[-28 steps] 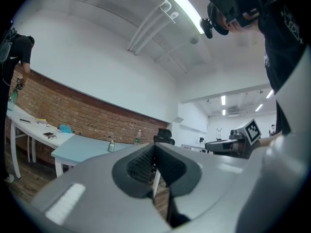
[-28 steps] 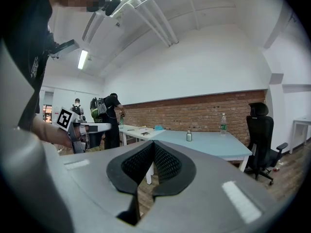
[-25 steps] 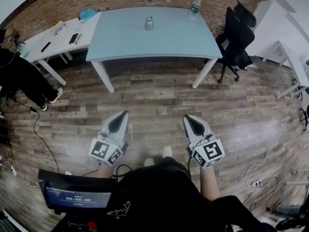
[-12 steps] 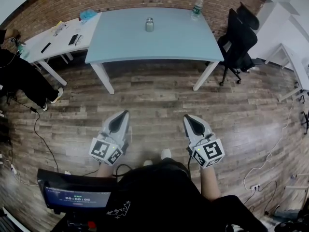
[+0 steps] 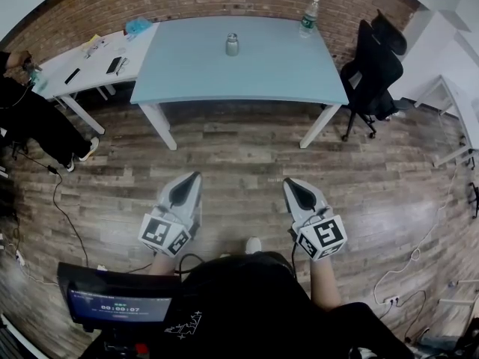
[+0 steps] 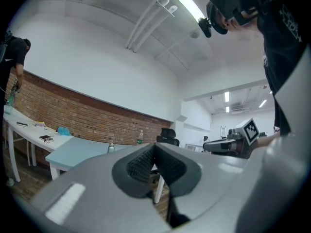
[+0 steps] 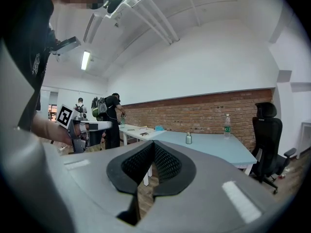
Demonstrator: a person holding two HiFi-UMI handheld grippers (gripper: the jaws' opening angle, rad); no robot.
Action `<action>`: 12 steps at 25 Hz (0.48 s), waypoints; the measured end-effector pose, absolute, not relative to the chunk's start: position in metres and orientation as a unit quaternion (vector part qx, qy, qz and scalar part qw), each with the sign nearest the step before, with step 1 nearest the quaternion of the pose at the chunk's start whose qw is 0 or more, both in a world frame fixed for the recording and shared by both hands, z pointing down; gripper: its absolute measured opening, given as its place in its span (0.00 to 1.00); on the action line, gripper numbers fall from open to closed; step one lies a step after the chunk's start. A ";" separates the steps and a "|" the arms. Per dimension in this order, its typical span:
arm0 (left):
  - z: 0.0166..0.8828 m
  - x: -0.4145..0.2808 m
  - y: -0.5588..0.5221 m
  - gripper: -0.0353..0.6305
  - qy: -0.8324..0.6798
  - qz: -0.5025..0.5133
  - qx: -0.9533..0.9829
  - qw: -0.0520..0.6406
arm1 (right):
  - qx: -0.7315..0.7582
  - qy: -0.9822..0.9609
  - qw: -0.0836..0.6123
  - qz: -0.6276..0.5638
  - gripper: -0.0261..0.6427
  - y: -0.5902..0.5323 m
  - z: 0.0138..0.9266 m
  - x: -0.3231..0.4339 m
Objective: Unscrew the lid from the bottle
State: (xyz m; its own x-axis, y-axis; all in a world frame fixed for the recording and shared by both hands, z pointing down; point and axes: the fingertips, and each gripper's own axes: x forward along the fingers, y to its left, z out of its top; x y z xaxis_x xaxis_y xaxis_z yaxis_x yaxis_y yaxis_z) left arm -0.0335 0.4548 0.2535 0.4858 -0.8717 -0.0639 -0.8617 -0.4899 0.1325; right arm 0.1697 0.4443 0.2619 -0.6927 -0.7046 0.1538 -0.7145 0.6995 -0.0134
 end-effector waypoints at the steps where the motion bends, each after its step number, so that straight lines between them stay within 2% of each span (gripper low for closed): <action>1: 0.254 -0.033 0.453 0.05 -0.505 -0.062 0.860 0.042 | 0.383 -0.920 0.069 0.036 0.04 0.442 0.262 0.170; 12: 0.259 0.013 0.421 0.05 -0.525 -0.053 0.849 0.035 | 0.354 -0.932 0.063 0.043 0.04 0.404 0.273 0.202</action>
